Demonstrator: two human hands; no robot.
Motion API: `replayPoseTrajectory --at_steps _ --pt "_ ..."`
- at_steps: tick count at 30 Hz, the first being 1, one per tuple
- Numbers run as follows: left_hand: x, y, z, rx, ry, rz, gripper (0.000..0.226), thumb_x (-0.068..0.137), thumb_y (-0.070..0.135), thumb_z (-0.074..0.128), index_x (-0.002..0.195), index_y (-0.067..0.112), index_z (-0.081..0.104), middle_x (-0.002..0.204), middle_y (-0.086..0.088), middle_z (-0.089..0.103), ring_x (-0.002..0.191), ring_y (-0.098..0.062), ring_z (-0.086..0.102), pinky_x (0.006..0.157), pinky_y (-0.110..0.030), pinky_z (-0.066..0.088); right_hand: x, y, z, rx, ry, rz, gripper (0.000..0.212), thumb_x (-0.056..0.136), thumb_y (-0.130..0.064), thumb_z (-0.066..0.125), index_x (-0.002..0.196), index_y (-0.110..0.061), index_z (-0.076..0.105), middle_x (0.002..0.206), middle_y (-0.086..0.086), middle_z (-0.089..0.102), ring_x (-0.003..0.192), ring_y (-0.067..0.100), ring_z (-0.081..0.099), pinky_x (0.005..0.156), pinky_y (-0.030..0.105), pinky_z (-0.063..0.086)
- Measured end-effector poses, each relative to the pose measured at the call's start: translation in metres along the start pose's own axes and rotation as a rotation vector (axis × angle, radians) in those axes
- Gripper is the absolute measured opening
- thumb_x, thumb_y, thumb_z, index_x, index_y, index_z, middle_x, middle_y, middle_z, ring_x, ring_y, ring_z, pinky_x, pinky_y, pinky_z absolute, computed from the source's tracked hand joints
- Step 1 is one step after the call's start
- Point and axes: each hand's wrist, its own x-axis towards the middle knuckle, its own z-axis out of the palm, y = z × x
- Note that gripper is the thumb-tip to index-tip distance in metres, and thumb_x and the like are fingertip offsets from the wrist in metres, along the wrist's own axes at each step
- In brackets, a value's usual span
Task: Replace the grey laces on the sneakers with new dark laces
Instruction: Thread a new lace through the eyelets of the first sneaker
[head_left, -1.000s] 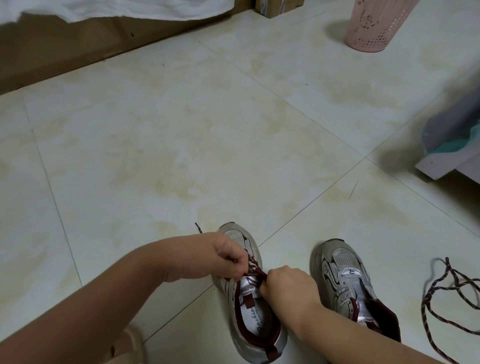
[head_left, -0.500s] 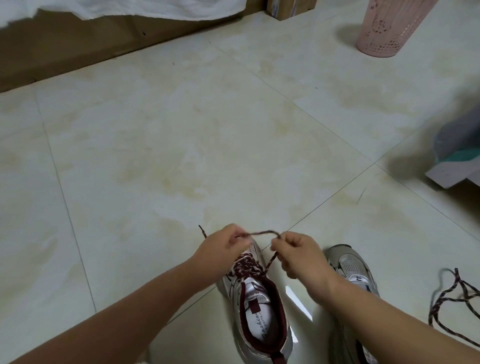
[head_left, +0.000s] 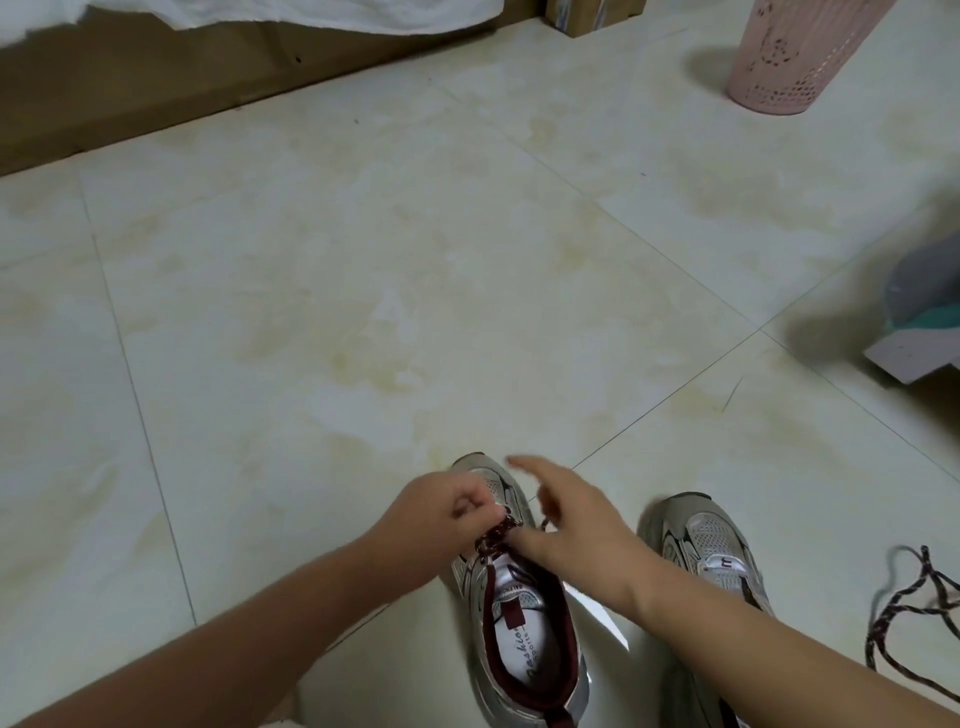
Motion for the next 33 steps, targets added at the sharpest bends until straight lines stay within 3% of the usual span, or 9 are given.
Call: replayPoseTrajectory --at_steps 3,5,12,14,16,19,24,29,33 --pt "0.003 0.006 -0.007 -0.075 -0.002 0.006 0.03 0.084 0.016 0.063 0.056 0.028 0.059 0.045 0.009 0.048 0.048 -0.009 0.043 0.05 -0.016 0.034 0.003 -0.006 0.01 -0.048 -0.013 -0.051 0.007 0.083 -0.022 0.062 0.077 -0.023 0.062 0.065 -0.007 0.05 0.058 0.005 0.043 0.066 0.027 0.042" --pt "0.001 0.001 -0.011 -0.034 -0.016 -0.009 0.025 0.086 0.016 0.061 0.063 0.027 0.06 0.042 0.01 0.051 0.046 -0.005 0.046 0.05 -0.013 0.037 0.007 -0.002 0.01 0.017 0.046 0.011 0.026 0.086 -0.024 0.061 0.063 -0.025 0.051 0.057 -0.008 0.047 0.054 0.006 0.041 0.058 0.023 0.036" --pt "-0.013 -0.027 -0.021 0.388 -0.285 -0.069 0.022 0.091 0.022 0.053 0.073 0.016 0.063 0.062 0.011 0.053 0.055 0.003 0.05 0.06 -0.012 0.036 0.009 0.009 0.002 0.484 0.17 0.281 0.031 0.093 -0.009 0.052 0.062 -0.009 0.046 0.041 -0.002 0.044 0.031 0.011 0.036 0.038 0.024 0.034" --pt "-0.015 -0.033 -0.021 0.504 -0.338 -0.058 0.019 0.091 0.027 0.053 0.091 0.013 0.065 0.07 0.013 0.043 0.067 -0.002 0.044 0.064 -0.017 0.032 0.01 0.008 0.002 0.499 0.171 0.289 0.027 0.093 -0.008 0.051 0.066 -0.008 0.049 0.039 -0.003 0.044 0.03 0.01 0.036 0.038 0.024 0.033" --pt "-0.017 -0.035 -0.021 0.524 -0.342 -0.075 0.017 0.091 0.027 0.053 0.088 0.013 0.064 0.066 0.013 0.041 0.063 -0.002 0.043 0.06 -0.016 0.032 0.01 0.006 0.003 0.464 0.181 0.275 0.018 0.093 -0.009 0.052 0.075 -0.009 0.054 0.044 -0.003 0.046 0.033 0.007 0.038 0.041 0.024 0.036" --pt "-0.018 -0.036 -0.017 0.144 -0.206 -0.21 0.025 0.089 0.014 0.057 0.064 0.016 0.054 0.054 0.008 0.053 0.047 -0.002 0.051 0.051 -0.012 0.042 0.004 0.001 0.002 0.197 0.257 0.221 0.016 0.088 -0.018 0.059 0.095 -0.017 0.045 0.062 -0.003 0.045 0.049 0.006 0.044 0.052 0.024 0.034" --pt "-0.023 -0.037 -0.004 -0.475 -0.027 -0.343 0.021 0.077 -0.009 0.063 0.07 0.009 0.056 0.055 -0.002 0.061 0.052 -0.013 0.058 0.055 -0.022 0.05 -0.016 -0.004 0.028 -0.243 0.122 0.165 0.023 0.084 -0.046 0.057 0.073 -0.025 0.058 0.089 -0.003 0.045 0.093 0.015 0.047 0.079 0.026 0.039" --pt "-0.024 -0.04 0.01 -0.467 0.046 -0.381 0.019 0.08 -0.005 0.063 0.071 0.012 0.057 0.066 -0.006 0.064 0.059 -0.011 0.06 0.055 -0.014 0.049 -0.017 0.004 0.049 -0.373 -0.05 0.226 0.032 0.082 -0.056 0.056 0.101 -0.033 0.066 0.097 -0.003 0.033 0.109 0.017 0.033 0.095 0.027 0.034" --pt "-0.025 -0.042 0.018 -0.377 0.089 -0.344 0.018 0.081 -0.002 0.061 0.071 0.013 0.059 0.065 -0.004 0.063 0.061 -0.012 0.059 0.057 -0.016 0.047 -0.012 0.012 0.054 -0.164 -0.048 0.27 0.006 0.082 -0.038 0.065 0.085 -0.034 0.067 0.086 -0.009 0.031 0.11 0.018 0.036 0.096 0.028 0.036"
